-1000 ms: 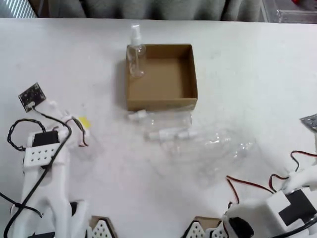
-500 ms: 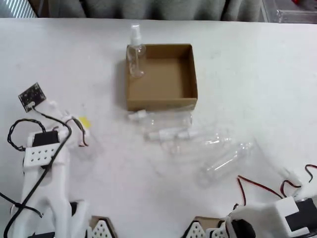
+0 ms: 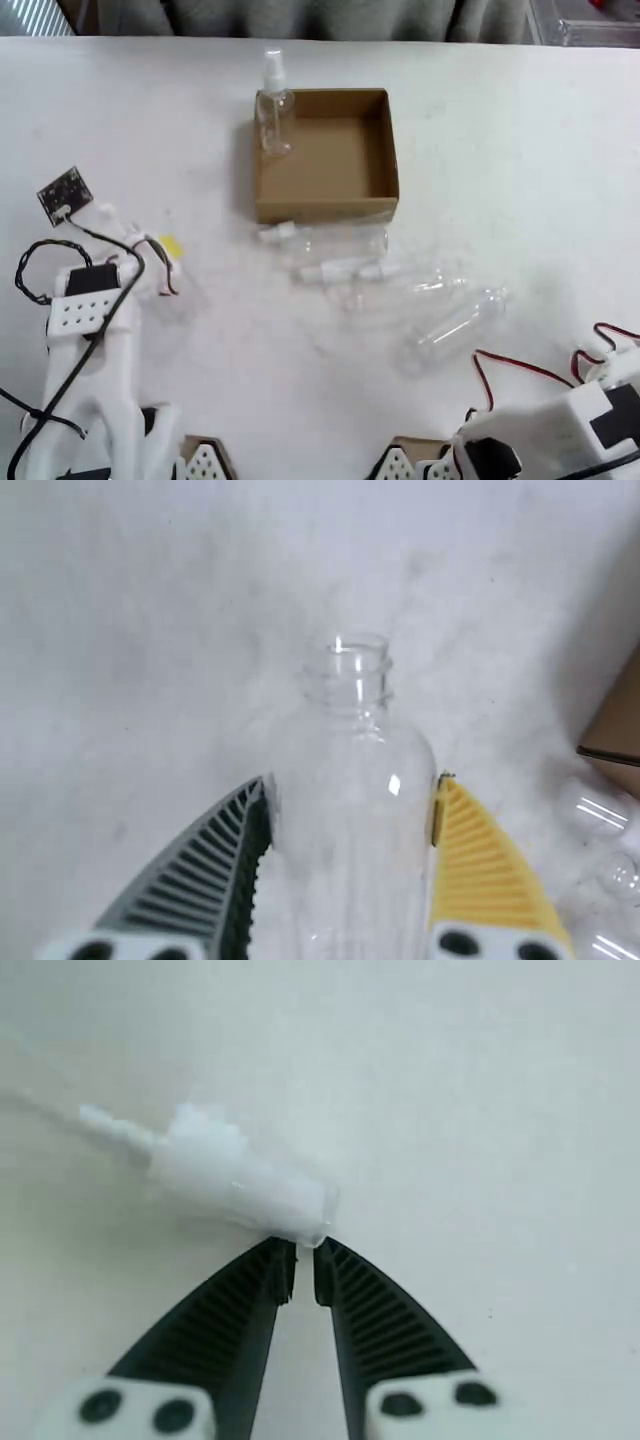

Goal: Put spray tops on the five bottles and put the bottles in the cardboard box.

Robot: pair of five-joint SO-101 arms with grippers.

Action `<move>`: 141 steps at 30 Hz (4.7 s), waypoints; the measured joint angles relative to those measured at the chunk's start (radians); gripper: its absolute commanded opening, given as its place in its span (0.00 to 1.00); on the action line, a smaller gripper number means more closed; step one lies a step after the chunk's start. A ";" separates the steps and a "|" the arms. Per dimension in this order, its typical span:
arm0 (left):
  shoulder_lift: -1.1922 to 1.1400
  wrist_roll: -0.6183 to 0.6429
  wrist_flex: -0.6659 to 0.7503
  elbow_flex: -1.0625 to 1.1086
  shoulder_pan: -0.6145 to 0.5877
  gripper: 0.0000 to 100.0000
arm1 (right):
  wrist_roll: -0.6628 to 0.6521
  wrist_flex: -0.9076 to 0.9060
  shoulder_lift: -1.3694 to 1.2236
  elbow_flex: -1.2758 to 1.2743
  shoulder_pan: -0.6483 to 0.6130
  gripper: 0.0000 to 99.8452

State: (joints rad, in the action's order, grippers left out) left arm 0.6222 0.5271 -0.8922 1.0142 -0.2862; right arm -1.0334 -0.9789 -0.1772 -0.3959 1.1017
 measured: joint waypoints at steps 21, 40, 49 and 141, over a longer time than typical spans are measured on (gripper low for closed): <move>0.000 -0.002 0.000 0.000 0.000 0.16 | 0.385 0.002 -0.015 0.207 -0.181 0.02; 0.000 -0.002 0.000 0.000 0.000 0.16 | 0.431 -0.278 0.028 0.193 -0.101 0.02; 0.000 -0.002 0.000 0.000 0.000 0.16 | 0.525 -0.103 0.209 -0.002 -0.121 0.12; 0.000 -0.043 0.049 0.031 0.000 0.16 | 0.528 -0.203 0.083 0.110 -0.298 0.10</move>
State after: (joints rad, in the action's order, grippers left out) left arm 0.6222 0.4841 -0.8431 1.0449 -0.2862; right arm -0.5056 -1.1815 -0.0944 -0.2854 0.8040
